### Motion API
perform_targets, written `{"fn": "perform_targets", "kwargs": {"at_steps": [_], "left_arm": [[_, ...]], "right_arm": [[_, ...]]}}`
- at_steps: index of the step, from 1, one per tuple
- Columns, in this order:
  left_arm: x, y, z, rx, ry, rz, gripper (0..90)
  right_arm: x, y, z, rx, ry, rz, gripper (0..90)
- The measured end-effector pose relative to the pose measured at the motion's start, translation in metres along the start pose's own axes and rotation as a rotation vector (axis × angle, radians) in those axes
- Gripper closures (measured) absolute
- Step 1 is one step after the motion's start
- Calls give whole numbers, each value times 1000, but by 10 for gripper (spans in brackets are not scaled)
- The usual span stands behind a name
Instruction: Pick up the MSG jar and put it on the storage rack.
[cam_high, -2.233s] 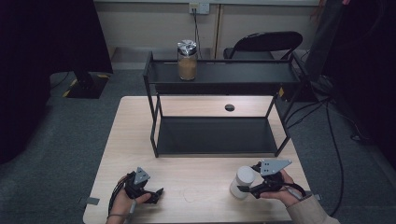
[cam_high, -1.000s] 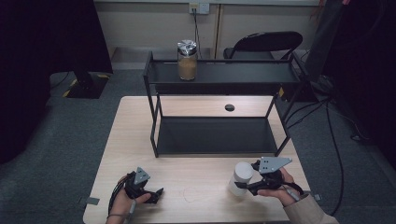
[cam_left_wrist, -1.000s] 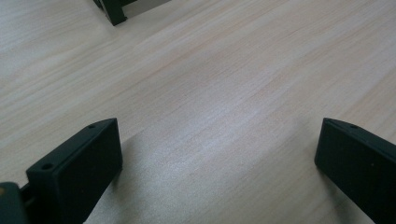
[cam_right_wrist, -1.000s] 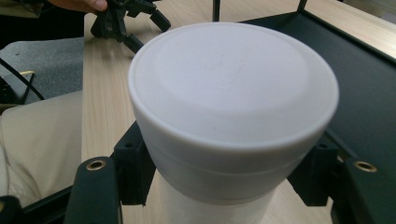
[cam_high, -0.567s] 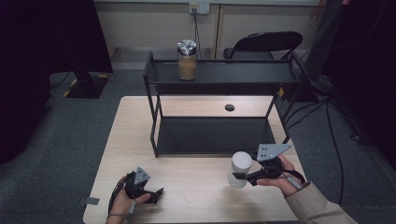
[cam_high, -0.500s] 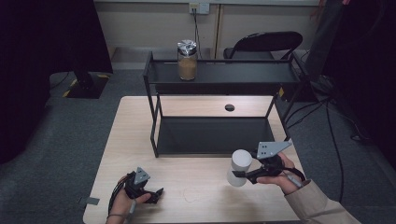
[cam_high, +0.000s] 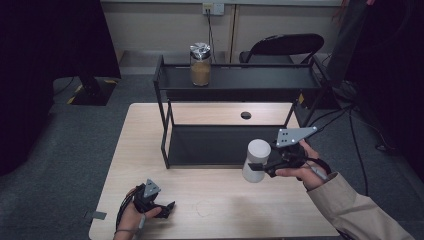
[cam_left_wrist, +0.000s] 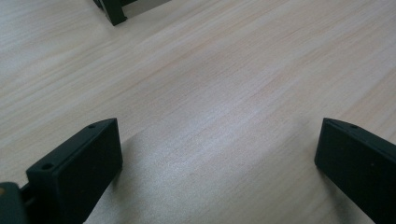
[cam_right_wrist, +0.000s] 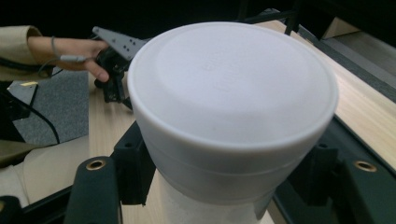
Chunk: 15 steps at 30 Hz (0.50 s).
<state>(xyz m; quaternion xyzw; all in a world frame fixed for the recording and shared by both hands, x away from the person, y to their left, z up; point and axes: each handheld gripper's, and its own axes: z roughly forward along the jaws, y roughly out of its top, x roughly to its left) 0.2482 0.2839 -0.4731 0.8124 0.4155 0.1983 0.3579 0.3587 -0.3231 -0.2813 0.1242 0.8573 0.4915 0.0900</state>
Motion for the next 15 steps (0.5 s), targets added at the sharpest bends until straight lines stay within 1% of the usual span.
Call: {"fn": "perform_targets", "kwargs": {"at_steps": [6,12,15], "left_arm": [[0,0,0,-1,0,-2,0],[0,0,0,-2,0,-3,0],[0,0,0,-1,0,-3,0]], "right_arm": [[-6,26,-12,-4,-21,-9,354],[-12,49,-23,-16,-38,8,354],[-14,60,-27,-13,-48,2,354]]}}
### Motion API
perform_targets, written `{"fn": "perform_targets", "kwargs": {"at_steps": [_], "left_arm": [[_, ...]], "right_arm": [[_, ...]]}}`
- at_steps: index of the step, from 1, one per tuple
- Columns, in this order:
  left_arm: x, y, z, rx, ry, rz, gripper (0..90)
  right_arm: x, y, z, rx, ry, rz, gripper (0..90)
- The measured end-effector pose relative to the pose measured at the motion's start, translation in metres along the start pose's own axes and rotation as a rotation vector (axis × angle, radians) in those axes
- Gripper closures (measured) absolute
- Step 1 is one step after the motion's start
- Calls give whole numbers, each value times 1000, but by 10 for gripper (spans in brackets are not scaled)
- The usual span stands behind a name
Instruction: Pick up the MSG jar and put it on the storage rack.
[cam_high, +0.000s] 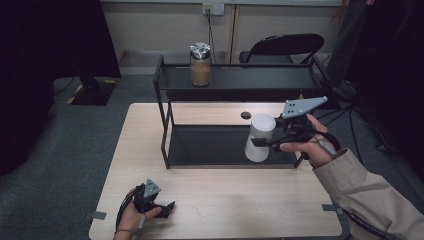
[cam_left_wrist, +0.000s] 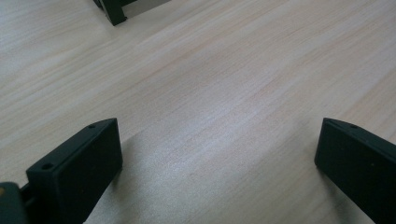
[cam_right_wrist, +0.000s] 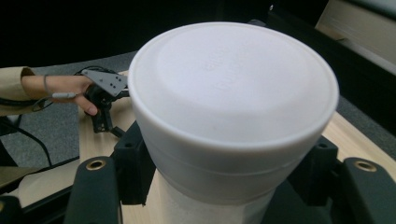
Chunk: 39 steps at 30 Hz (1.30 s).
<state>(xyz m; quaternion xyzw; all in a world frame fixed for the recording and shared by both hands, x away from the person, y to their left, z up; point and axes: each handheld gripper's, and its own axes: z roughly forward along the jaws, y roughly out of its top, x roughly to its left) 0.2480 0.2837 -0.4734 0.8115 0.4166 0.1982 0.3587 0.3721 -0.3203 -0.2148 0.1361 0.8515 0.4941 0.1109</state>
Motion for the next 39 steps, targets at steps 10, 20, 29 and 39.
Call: {"fn": "perform_targets", "kwargs": {"at_steps": [10,20,29,39], "left_arm": [[0,0,0,3,0,3,0],[0,0,0,2,-1,1,0],[0,0,0,2,-1,1,0],[0,0,0,1,-1,-1,0]], "right_arm": [[-8,31,-8,-10,-23,14,354],[-17,61,-10,-10,-45,25,354],[-24,90,-6,-13,-75,37,354],[-37,117,0,-25,-151,58,354]]}}
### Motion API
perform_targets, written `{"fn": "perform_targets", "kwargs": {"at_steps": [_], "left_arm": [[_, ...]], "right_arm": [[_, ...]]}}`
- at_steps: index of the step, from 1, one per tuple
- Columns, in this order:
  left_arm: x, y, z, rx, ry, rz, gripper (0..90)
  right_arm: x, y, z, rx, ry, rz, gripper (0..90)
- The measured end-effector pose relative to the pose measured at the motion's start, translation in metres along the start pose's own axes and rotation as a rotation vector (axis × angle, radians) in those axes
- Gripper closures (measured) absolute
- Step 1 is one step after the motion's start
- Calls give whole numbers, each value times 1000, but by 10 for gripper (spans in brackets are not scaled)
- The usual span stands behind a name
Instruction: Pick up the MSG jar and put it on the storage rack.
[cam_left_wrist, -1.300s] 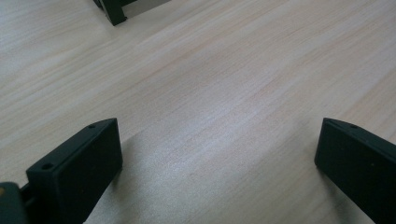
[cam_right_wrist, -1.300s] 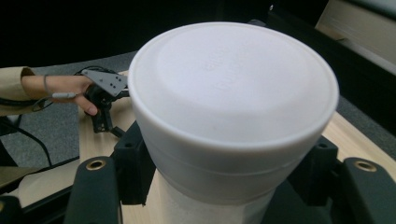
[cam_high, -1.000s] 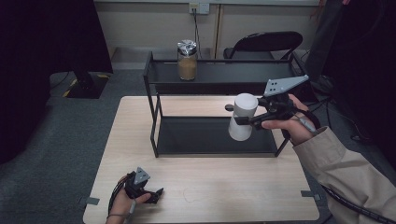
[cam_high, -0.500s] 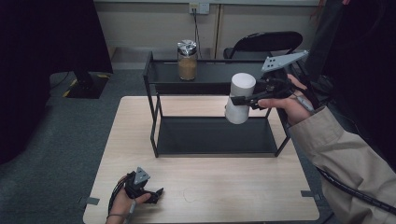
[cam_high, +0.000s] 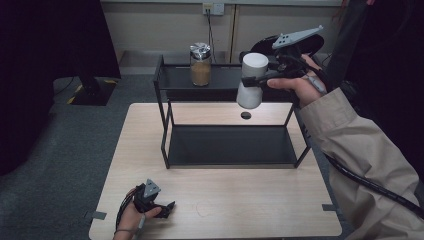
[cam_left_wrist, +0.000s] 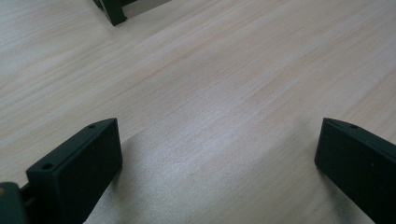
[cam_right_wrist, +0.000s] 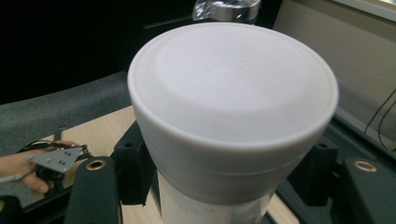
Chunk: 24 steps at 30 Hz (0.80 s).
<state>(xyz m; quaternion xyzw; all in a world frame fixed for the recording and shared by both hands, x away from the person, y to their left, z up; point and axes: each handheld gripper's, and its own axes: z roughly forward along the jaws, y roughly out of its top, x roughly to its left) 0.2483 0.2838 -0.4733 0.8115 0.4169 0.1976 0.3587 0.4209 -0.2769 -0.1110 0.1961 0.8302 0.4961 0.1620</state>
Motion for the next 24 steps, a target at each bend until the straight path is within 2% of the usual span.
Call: {"fn": "perform_targets", "kwargs": {"at_steps": [8,13,19,24], "left_arm": [[0,0,0,0,0,0,0],[0,0,0,0,0,1,0],[0,0,0,2,0,3,0],[0,0,0,2,0,3,0]], "right_arm": [[-7,12,5,-15,-53,37,354],[-9,20,9,-29,-92,41,354],[-12,29,20,-29,-133,59,353],[-20,28,31,-47,-151,93,354]]}}
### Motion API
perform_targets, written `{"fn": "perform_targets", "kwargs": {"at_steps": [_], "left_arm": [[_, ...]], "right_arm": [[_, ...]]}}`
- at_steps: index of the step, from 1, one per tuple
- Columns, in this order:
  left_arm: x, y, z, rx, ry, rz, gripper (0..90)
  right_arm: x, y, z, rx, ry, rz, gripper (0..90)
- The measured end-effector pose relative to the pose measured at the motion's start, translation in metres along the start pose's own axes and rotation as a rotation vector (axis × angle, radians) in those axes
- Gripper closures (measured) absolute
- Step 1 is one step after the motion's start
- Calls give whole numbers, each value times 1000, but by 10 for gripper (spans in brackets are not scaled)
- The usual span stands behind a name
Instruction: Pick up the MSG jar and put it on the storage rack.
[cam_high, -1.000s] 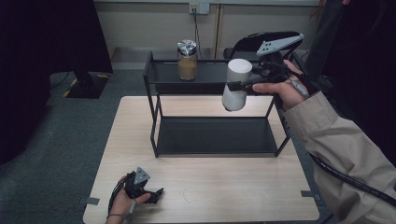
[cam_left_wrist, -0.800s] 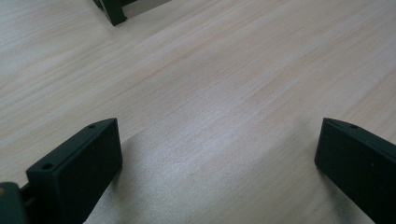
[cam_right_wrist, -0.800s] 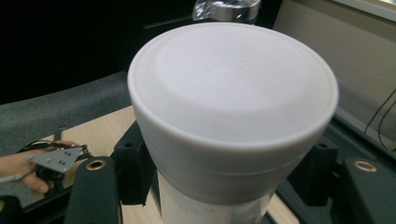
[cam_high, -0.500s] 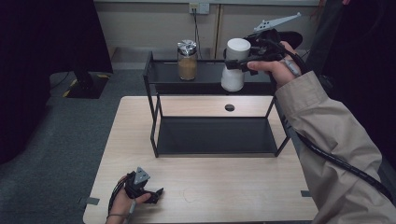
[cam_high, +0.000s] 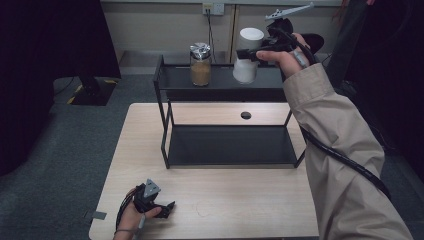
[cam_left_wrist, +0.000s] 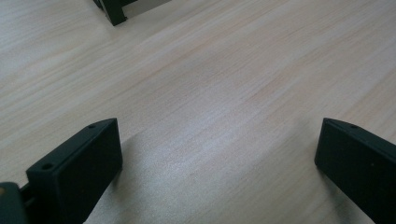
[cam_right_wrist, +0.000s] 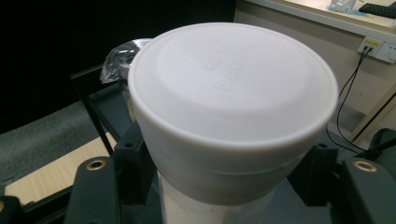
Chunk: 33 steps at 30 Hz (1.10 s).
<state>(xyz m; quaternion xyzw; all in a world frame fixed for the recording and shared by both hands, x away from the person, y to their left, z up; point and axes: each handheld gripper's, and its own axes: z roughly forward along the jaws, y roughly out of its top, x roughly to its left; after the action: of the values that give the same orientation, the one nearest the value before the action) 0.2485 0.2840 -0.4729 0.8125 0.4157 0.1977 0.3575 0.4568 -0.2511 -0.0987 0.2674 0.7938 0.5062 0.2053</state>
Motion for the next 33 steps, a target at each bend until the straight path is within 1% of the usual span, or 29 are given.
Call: {"fn": "perform_targets", "kwargs": {"at_steps": [2,5,8,10,13,15,19,24,29,33], "left_arm": [[0,0,0,-2,0,-3,0],[0,0,0,-3,0,-4,0],[0,0,0,0,0,0,0],[0,0,0,-1,0,-1,0],[0,0,0,-1,0,-1,0],[0,0,0,-2,0,-3,0],[0,0,0,0,0,0,0],[0,0,0,0,0,-1,0],[0,0,0,0,0,0,0],[0,0,0,0,0,0,0]], "right_arm": [[1,2,4,7,-15,-1,353],[2,5,13,33,-38,-4,353],[1,3,21,38,-56,2,353],[1,3,24,49,-65,2,353],[-3,1,28,46,-69,5,354],[-6,0,30,48,-67,3,353],[-10,-4,30,48,-74,19,353],[-13,-5,30,48,-71,14,353],[-13,-10,29,33,-74,23,352],[-11,-8,29,39,-78,22,350]]}}
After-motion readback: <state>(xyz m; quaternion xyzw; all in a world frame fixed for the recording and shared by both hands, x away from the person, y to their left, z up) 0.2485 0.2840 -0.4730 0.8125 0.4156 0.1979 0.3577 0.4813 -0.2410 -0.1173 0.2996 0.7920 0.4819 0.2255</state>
